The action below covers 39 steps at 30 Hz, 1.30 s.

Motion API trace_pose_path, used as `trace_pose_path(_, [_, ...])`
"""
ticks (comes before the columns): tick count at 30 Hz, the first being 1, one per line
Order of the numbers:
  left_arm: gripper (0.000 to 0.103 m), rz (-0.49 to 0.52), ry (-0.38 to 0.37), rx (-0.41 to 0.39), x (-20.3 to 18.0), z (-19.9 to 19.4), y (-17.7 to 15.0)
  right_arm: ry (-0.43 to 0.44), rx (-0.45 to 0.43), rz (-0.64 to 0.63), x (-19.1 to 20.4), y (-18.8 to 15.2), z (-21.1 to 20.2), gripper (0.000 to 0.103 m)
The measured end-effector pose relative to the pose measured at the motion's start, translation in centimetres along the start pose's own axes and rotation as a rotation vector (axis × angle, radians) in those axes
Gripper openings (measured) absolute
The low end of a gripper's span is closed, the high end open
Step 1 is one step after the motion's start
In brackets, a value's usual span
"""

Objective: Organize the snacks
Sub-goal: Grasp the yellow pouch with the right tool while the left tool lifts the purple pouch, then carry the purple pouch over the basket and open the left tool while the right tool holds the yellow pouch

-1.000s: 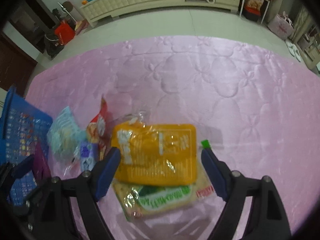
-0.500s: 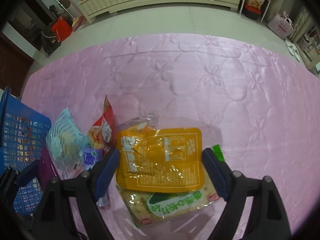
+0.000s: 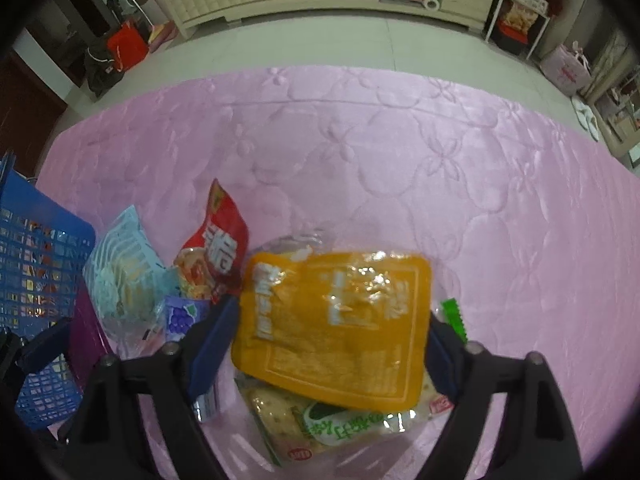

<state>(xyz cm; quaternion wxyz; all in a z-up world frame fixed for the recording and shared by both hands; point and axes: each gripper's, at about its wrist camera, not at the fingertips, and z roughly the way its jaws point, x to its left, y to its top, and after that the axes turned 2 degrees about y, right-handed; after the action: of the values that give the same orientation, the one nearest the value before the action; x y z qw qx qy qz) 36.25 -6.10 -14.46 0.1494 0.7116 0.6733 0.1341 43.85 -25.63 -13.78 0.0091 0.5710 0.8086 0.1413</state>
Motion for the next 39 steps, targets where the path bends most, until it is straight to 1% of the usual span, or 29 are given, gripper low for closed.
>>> trace_pose_path(2, [0.051,-0.003,0.001,-0.005,0.2,-0.2,0.1,0.028,-0.005,0.011,0.0,-0.1,-0.2,0.065])
trace_pose_path(3, [0.051,-0.006,0.0,-0.006,0.2,-0.3,0.0,0.037,-0.01,0.015,0.0,-0.1,-0.3,0.057])
trace_pose_path(5, [0.051,-0.013,-0.003,-0.009,0.3,-0.5,0.0,0.025,-0.028,0.008,-0.1,-0.4,-1.0,0.048])
trace_pose_path(6, [0.051,-0.013,-0.003,-0.01,0.3,-0.5,-0.1,0.022,-0.037,0.002,0.0,-0.5,-1.3,0.039])
trace_pose_path(8, [0.051,-0.015,-0.005,-0.011,0.3,-0.7,-0.3,0.016,-0.042,-0.016,0.3,-0.8,-1.7,0.034])
trace_pose_path(10, [0.051,-0.018,-0.009,-0.012,0.2,-0.9,-0.5,0.028,-0.05,-0.019,0.0,-1.2,-2.0,0.011])
trace_pose_path(12, [0.051,-0.02,-0.015,-0.014,0.2,-1.2,-0.7,0.041,-0.062,-0.032,0.1,-1.6,-2.4,0.009])
trace_pose_path(17, [0.051,-0.029,-0.032,-0.036,0.1,-3.1,-1.3,0.077,-0.089,-0.033,0.0,-2.9,-3.7,0.009])
trace_pose_path(21, [0.051,-0.042,-0.048,-0.064,0.1,-5.4,-1.7,0.068,-0.117,-0.051,0.6,-4.2,-6.0,0.009])
trace_pose_path(25, [0.051,-0.047,-0.053,-0.111,0.5,-8.5,-2.6,0.061,-0.158,-0.075,1.9,-5.7,-9.3,0.009])
trace_pose_path(32, [0.051,-0.062,-0.058,-0.188,2.7,-14.3,-4.8,0.05,-0.227,-0.136,5.5,-7.7,-14.7,0.009])
trace_pose_path(36, [0.051,-0.065,-0.057,-0.217,4.2,-16.7,-6.1,0.062,-0.258,-0.183,8.8,-8.6,-17.3,0.009])
trace_pose_path(39, [0.051,-0.078,-0.054,-0.233,5.7,-18.1,-7.0,0.074,-0.271,-0.221,11.5,-9.2,-18.3,0.009])
